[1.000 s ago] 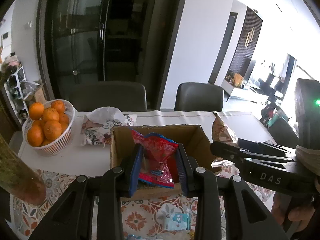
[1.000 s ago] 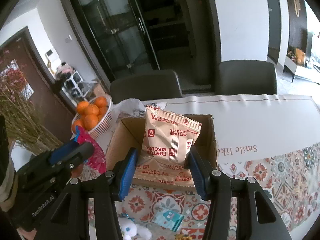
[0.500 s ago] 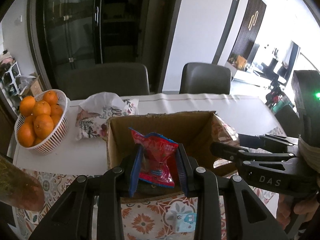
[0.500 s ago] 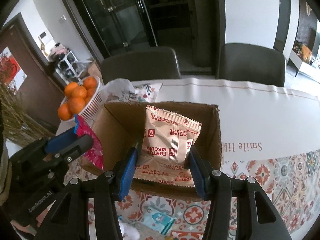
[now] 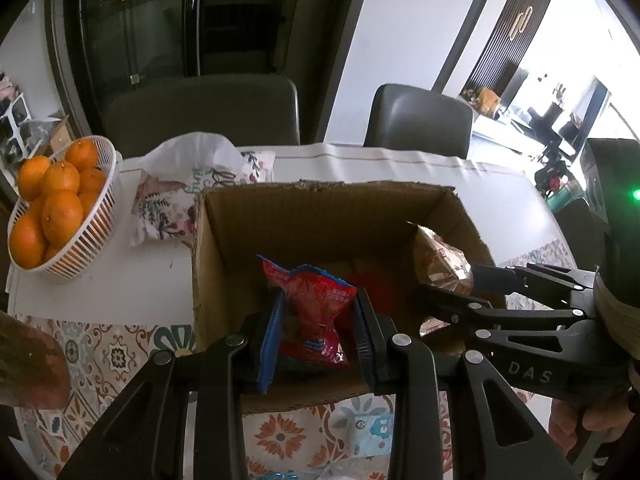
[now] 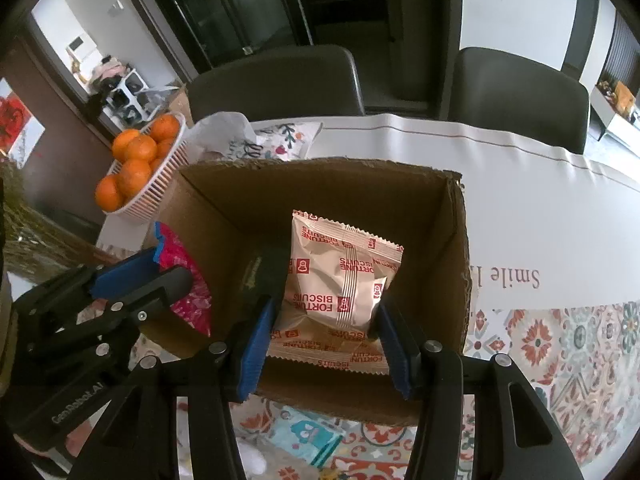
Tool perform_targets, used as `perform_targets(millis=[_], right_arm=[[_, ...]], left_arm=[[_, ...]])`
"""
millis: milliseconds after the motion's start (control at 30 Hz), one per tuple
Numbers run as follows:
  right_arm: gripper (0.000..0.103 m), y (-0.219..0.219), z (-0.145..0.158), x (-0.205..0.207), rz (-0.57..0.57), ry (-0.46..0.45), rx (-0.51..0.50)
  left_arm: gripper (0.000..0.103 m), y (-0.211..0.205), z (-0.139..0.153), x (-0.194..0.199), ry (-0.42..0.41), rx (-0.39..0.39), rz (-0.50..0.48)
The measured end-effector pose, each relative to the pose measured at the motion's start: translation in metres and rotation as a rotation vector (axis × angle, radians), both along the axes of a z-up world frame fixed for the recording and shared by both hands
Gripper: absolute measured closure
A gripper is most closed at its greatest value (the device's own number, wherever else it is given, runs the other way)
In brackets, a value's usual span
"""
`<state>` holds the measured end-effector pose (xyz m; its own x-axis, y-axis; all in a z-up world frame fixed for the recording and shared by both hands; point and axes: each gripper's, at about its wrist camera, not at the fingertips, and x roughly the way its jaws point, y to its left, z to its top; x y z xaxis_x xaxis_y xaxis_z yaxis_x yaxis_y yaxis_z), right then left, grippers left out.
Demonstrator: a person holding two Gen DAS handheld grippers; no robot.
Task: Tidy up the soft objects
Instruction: 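Lower both packets into the box and open both tools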
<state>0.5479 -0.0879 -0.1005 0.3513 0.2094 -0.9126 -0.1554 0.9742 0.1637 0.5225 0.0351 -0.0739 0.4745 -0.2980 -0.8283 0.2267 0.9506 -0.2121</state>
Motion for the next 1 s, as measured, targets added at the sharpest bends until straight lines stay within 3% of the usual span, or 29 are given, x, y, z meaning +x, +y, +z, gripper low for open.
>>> perform_targets(millis=[200, 333, 1000], right_arm=[[0.046, -0.001, -0.006, 0.003, -0.021, 0.015, -0.011], [0.040, -0.002, -0.009, 0.004, -0.036, 0.040, -0.008], [0.040, 0.004, 0.047, -0.048, -0.023, -0.109, -0.054]], left_arm=[[0.067, 0.002, -0.007, 0.001, 0.038, 0.009, 0.003], [0.052, 0.003, -0.006, -0.002, 0.030, 0.022, 0.010], [0.045, 0.012, 0.037, -0.060, -0.023, 0.055, 0.045]])
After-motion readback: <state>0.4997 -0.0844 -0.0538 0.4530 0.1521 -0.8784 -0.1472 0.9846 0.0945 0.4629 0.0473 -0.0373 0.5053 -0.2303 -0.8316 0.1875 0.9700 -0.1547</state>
